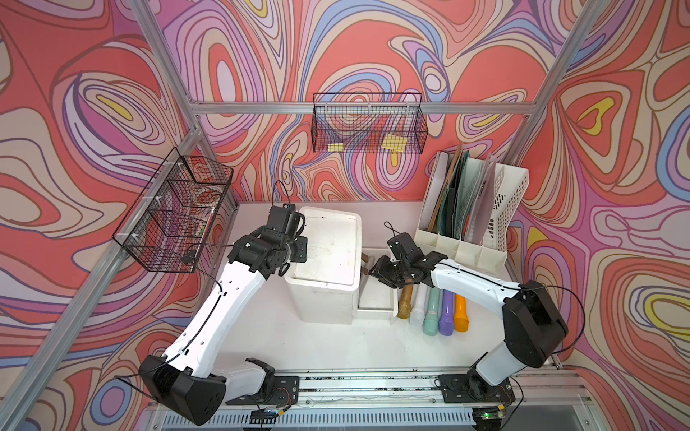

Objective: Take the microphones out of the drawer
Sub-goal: Pick up the microphone from the drawer.

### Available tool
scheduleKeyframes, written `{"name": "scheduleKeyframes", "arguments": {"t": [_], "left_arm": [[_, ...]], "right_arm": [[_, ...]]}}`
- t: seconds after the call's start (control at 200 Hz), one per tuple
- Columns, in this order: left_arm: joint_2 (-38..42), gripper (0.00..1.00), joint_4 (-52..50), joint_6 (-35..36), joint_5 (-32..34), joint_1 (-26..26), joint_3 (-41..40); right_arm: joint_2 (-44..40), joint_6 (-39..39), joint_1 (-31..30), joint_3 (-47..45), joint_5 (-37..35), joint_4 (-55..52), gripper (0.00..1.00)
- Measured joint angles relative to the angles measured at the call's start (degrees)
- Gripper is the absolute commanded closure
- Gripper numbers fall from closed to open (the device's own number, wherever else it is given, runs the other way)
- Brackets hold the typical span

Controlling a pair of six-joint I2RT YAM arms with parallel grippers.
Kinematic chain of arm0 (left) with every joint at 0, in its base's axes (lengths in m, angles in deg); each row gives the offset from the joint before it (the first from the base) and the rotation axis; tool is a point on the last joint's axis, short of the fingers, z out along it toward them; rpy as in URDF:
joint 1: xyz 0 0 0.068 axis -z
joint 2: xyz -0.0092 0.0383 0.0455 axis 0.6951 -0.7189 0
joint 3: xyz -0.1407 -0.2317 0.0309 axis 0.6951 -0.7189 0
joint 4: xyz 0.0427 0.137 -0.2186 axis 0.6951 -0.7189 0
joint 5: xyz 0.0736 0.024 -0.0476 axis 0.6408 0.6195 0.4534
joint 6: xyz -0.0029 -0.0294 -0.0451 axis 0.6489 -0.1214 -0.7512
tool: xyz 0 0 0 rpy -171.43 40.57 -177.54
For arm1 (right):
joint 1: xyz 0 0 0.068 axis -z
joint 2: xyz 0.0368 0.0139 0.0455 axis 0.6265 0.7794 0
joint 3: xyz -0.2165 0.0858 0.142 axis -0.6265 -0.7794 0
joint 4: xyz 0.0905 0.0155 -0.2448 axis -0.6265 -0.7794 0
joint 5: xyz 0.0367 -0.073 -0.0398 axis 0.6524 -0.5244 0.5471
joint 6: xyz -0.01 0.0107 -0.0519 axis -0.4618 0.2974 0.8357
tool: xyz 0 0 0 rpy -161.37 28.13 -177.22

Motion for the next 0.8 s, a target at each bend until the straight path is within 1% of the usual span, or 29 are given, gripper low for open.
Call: {"name": "scheduleKeyframes", "arguments": {"t": [0.506, 0.796], "left_arm": [[-0.02, 1.00, 0.00, 0.00, 0.00, 0.00, 0.00], [-0.04, 1.00, 0.00, 0.00, -0.02, 0.00, 0.00]], "right_arm": [[9.99, -4.72, -1.66, 2.03, 2.01, 5.77, 0.53], [13.79, -6.45, -2.47, 4.11, -0.24, 5.38, 0.53]]}}
